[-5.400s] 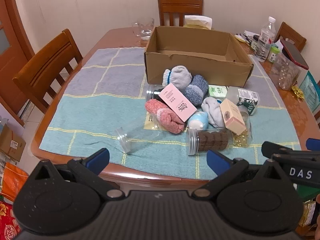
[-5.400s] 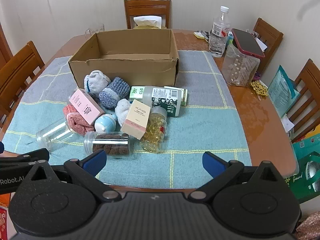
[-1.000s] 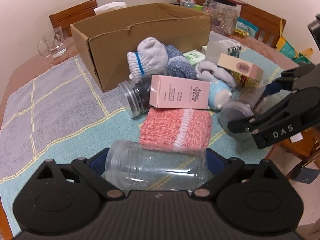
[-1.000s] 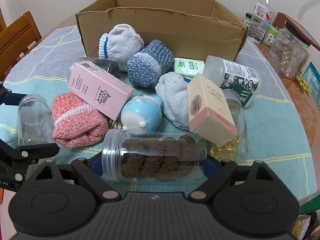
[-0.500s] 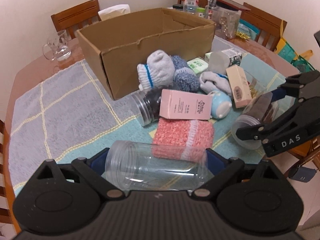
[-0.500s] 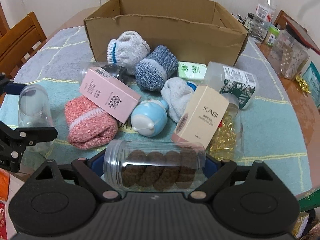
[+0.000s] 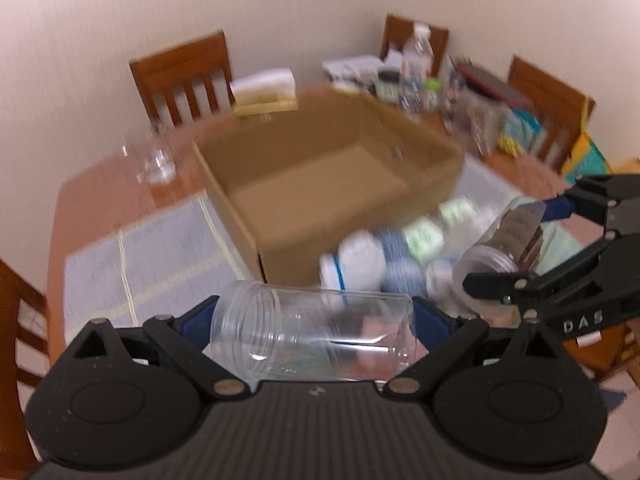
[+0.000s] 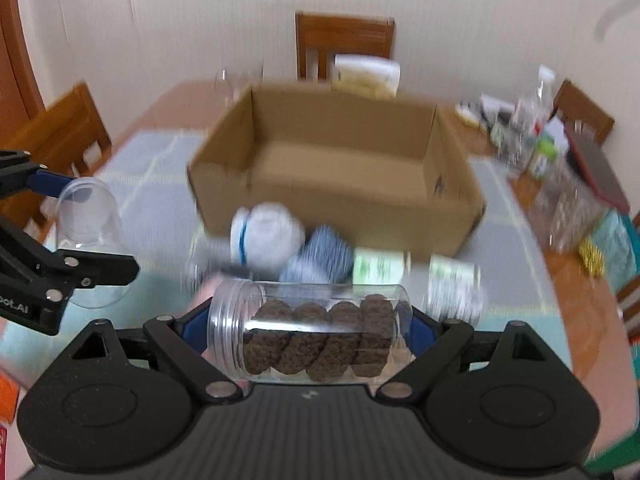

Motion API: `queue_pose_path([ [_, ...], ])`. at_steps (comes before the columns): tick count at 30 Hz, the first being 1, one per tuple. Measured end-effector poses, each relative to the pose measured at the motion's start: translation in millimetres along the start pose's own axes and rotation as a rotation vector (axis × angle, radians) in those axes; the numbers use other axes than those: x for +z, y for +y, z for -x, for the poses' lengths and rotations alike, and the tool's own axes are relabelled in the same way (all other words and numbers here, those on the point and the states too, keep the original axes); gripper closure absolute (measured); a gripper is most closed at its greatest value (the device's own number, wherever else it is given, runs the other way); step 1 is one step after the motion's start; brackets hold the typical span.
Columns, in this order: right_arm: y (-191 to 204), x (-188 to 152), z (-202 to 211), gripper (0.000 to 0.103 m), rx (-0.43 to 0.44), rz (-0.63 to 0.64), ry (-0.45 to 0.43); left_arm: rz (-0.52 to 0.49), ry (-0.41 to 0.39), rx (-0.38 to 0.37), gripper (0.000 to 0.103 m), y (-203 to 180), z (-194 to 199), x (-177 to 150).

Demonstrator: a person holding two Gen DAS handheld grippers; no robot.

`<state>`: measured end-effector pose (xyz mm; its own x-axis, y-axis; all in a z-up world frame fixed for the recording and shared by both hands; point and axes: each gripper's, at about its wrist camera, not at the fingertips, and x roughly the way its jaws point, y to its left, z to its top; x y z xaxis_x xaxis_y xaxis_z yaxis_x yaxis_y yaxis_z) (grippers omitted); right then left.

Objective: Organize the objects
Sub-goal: 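Carry both jars over the cardboard box and open both tools to drop them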

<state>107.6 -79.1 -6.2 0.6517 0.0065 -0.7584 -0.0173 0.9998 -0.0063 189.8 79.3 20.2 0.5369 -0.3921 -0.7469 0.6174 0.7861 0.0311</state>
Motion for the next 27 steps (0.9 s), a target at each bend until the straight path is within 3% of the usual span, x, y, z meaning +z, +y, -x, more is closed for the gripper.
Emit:
queue_pose_path([
  [4, -19.1, 43.9, -2.9, 0.009, 0.01, 0.001, -0.073, 0.012, -0.063, 0.076, 0.006, 3.7, -10.5, 46.5],
  [12, -71.4, 105.1, -37.9, 0.009, 0.062, -0.016, -0.12, 0.115, -0.052, 0.175, 0.006, 3.2, -61.9, 112.7],
  [20, -109.0, 156.0, -92.8, 0.009, 0.136, 0.044, -0.082, 0.195, 0.003, 0.284, 0.006, 8.1, -112.4, 133.6],
  [27, -113.5, 161.3, -142.7, 0.009, 0.178, 0.117, 0.008, 0.216, 0.097, 0.312, 0.006, 10.6, -153.9, 127.8],
])
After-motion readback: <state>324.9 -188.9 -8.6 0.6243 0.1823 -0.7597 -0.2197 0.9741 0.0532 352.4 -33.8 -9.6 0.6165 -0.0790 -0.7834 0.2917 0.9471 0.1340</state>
